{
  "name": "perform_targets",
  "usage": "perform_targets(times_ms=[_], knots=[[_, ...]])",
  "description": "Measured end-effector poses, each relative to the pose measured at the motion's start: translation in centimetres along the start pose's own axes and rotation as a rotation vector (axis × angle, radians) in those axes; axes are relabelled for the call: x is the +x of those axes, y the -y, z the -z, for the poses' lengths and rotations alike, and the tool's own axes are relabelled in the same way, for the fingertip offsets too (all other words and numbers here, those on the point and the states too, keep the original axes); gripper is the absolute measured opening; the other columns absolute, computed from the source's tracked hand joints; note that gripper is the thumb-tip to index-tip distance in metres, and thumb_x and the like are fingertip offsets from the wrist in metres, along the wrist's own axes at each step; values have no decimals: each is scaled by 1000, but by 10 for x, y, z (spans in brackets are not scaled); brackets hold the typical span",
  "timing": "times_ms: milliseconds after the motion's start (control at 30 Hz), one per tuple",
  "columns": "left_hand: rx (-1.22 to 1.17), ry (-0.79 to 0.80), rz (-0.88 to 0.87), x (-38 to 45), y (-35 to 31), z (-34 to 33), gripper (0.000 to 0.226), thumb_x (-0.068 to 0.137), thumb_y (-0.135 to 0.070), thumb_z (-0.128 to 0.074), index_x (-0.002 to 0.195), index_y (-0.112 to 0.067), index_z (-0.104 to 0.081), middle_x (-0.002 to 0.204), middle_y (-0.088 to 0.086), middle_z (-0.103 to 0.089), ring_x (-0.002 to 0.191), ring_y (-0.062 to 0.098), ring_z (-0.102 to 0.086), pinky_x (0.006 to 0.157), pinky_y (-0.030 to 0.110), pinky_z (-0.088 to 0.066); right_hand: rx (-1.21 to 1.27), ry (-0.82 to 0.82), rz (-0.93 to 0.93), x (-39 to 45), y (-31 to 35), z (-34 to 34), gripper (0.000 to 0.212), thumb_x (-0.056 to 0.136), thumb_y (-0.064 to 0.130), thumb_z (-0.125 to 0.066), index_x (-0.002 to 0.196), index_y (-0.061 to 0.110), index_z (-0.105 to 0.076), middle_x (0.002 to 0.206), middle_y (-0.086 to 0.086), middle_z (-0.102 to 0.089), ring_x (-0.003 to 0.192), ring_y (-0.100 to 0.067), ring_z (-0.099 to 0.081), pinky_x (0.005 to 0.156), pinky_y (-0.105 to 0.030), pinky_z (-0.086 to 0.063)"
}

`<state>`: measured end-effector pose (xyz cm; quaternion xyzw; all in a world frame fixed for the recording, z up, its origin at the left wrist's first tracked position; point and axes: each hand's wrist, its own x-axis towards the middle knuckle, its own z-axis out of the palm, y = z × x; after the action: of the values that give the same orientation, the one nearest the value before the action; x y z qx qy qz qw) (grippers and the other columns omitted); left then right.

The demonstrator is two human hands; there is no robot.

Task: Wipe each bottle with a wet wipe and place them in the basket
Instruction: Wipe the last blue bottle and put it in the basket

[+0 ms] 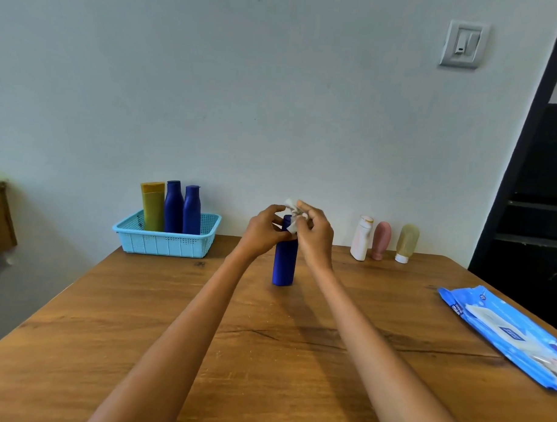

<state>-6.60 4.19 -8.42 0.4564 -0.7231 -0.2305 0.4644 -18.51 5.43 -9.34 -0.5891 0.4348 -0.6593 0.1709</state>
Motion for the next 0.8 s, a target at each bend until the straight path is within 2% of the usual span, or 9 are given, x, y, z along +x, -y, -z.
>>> perform_targets(times_ms=[100,200,300,433,533,600,700,800], knots=[[4,-37,1,0,0,2,65,77,-15,-75,134,-11,-45,111,11,-64,95,19,-62,88,39,-53,-197,142,130,1,-11,2,32,95,15,-52,126,15,-60,118,0,-64,106,-12,-55,78,-9,-43],[5,-31,9,0,0,5,72,77,-13,-76,139,-10,-39,112,11,-63,92,16,-61,85,32,-52,-344,239,266,8,-12,12,32,94,22,-55,125,18,-61,113,3,-64,100,-7,-46,79,-14,-43],[19,-21,-16,-2,-1,3,72,78,-7,-73,140,-9,-37,116,15,-63,94,17,-62,84,29,-52,-422,332,322,11,-8,19,33,91,27,-60,123,20,-62,110,6,-63,101,-3,-39,77,-7,-36],[43,-33,-21,-3,-5,-2,72,78,-9,-73,140,-10,-37,116,11,-61,91,13,-60,81,22,-48,-408,238,361,10,-3,16,22,88,18,-64,109,18,-71,89,12,-62,91,-2,-41,70,-7,-35],[-1,-34,18,-4,-6,-5,70,78,-11,-74,138,-9,-39,113,10,-62,94,13,-59,84,26,-49,-394,187,380,9,-3,16,15,85,15,-66,98,16,-73,82,15,-56,86,-1,-43,68,-7,-36],[-40,-27,54,-3,-6,-7,54,78,-12,-73,127,-9,-50,106,6,-64,98,15,-60,88,31,-51,-339,163,358,8,-6,17,13,84,14,-68,96,15,-73,84,14,-56,87,-2,-45,70,-5,-36],[-89,-40,92,-3,-6,-11,20,79,-15,-72,96,-10,-64,92,3,-67,93,18,-63,83,33,-52,-247,157,298,8,-11,21,13,82,13,-70,94,16,-73,84,15,-56,90,-5,-52,73,-5,-38],[-160,-30,144,-3,-8,-14,17,79,-14,-73,91,-8,-64,86,4,-66,85,17,-61,75,26,-51,-158,156,241,8,-14,27,13,82,9,-69,93,13,-73,86,9,-59,86,-5,-57,73,-7,-42]])
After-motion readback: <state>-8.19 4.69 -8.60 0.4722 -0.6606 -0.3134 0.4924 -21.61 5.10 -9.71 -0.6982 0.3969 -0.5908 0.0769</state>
